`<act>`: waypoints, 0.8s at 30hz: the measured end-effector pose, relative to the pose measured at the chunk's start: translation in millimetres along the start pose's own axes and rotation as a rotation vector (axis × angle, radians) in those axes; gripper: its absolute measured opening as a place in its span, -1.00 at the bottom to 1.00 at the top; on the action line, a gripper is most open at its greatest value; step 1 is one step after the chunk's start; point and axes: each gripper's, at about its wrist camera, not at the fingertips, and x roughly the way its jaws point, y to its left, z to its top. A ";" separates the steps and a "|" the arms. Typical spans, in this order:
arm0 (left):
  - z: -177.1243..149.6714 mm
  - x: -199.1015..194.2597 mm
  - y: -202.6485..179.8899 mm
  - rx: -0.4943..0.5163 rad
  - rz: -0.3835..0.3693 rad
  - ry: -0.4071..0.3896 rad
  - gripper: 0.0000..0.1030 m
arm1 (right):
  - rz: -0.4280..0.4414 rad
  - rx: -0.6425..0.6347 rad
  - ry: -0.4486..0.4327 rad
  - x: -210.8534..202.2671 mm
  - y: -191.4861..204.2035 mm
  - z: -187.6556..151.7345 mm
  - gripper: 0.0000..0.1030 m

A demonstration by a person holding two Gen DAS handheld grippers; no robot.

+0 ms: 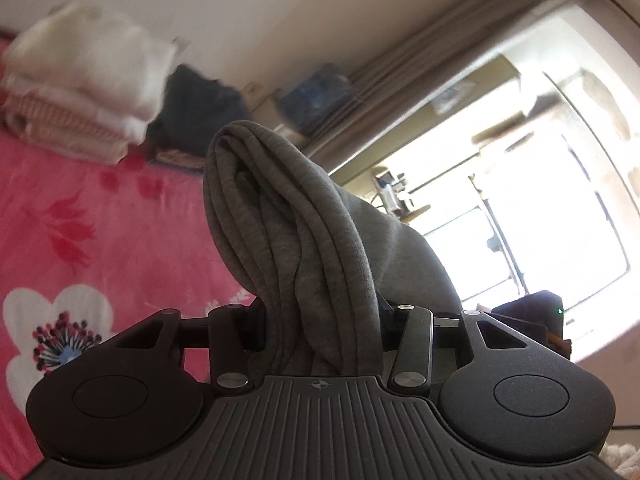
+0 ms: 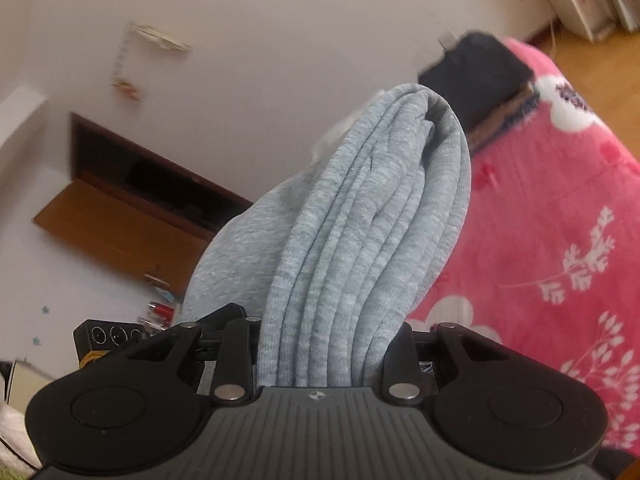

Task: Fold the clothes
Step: 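Lift the folded sweatpants with both grippers and carry them toward the clothes stacks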

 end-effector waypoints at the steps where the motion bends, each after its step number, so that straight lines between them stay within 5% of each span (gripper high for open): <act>1: 9.2 4.5 2.7 -0.009 0.002 0.001 -0.13 | -0.013 0.005 0.015 8.6 4.1 7.9 -0.38; 9: 93.2 70.7 10.6 -0.072 0.015 0.003 -0.13 | -0.027 0.057 0.021 40.0 -15.0 83.6 -0.38; 19: 218.5 281.2 83.8 -0.098 0.137 -0.133 -0.12 | 0.113 -0.037 0.030 158.5 -174.3 291.9 -0.38; 24: 288.6 350.3 128.8 -0.085 0.192 -0.164 -0.12 | 0.160 -0.074 0.001 232.5 -232.2 377.2 -0.38</act>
